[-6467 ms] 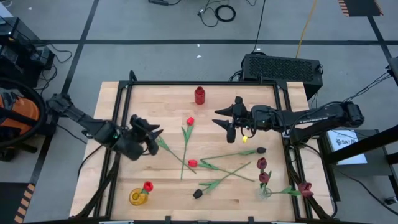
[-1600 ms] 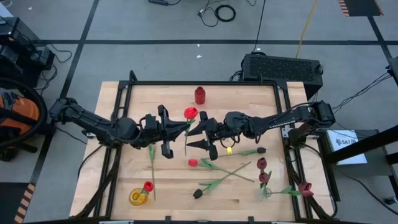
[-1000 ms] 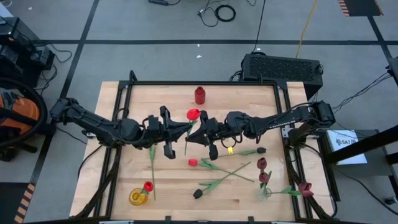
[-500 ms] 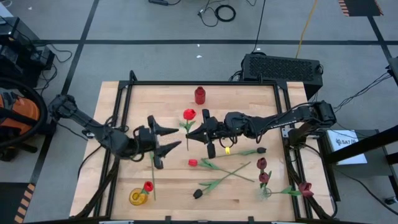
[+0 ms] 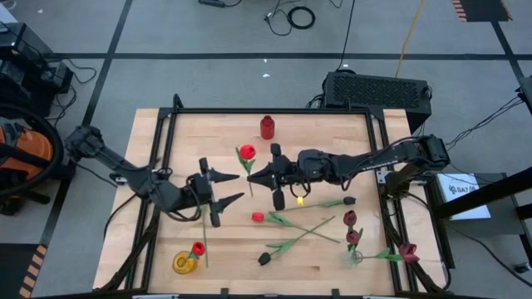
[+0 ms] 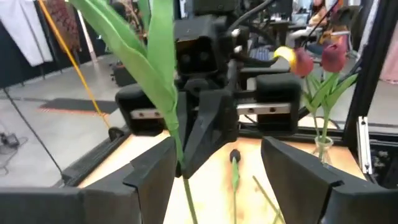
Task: Sort flowers into vase by color
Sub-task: Put the top red flower into the yellow vase
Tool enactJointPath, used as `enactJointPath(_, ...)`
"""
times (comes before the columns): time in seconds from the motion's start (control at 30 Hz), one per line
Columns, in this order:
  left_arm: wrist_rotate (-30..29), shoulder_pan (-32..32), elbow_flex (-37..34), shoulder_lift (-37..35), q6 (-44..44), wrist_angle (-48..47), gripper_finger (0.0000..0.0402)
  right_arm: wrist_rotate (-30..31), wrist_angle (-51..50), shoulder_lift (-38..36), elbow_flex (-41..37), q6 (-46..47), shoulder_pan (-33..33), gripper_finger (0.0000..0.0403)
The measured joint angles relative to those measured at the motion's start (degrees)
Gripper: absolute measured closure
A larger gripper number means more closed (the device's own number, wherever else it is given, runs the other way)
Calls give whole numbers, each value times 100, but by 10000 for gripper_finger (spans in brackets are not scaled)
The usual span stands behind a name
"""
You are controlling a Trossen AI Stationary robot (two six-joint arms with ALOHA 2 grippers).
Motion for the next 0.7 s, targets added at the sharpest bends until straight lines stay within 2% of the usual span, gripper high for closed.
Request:
enactJointPath(0.2,4,94,0,66,-74,8,160,685,-296,0,128,-69,187,403)
enactJointPath(0.47,191,205,0,117,-329,-34,160,707,-299,2,126,-158,200,403)
enactJointPath(0.7,415,689,-4,374,-517,-49,160,703,-282,2,128,-182,200,402)
